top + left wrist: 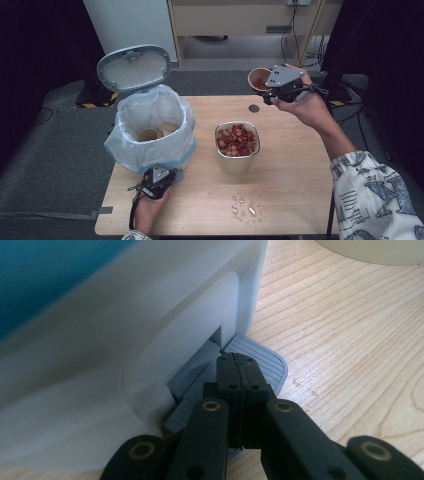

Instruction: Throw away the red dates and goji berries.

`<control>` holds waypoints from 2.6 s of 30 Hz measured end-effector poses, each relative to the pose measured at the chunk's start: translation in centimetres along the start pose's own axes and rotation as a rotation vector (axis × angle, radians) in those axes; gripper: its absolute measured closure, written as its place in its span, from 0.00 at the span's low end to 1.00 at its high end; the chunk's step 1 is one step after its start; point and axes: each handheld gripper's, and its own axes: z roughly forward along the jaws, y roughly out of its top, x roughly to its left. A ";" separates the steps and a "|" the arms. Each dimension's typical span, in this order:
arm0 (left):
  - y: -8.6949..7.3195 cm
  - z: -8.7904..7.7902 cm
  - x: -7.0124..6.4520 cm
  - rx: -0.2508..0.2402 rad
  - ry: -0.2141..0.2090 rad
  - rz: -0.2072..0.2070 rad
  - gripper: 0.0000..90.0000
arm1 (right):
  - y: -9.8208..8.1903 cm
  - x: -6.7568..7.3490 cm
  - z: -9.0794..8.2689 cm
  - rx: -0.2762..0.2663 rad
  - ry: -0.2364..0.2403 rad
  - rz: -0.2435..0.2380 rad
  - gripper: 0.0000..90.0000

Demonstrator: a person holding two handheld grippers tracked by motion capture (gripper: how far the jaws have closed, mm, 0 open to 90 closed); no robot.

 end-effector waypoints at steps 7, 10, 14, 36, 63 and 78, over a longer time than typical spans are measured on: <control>0.0 0.0 0.0 0.001 0.001 0.001 0.99 | 0.3 0.1 0.0 0.004 -0.001 -0.016 0.41; 0.0 0.0 0.0 0.001 0.001 0.001 0.99 | 0.3 0.1 -0.1 0.007 -0.008 -0.017 0.41; 0.0 0.0 0.0 0.000 0.001 0.000 0.99 | 0.4 0.3 -0.1 0.019 -0.021 -0.051 0.41; 0.0 0.0 0.0 0.001 0.000 0.000 0.99 | 1.8 1.7 0.1 0.061 -0.069 -0.244 0.41; 0.0 0.0 0.0 0.003 -0.003 -0.003 0.99 | 1.6 2.6 0.1 0.097 -0.085 -0.355 0.41; 0.0 0.0 0.0 0.000 -0.001 -0.004 0.99 | 2.2 2.6 -0.5 0.094 -0.108 -0.394 0.41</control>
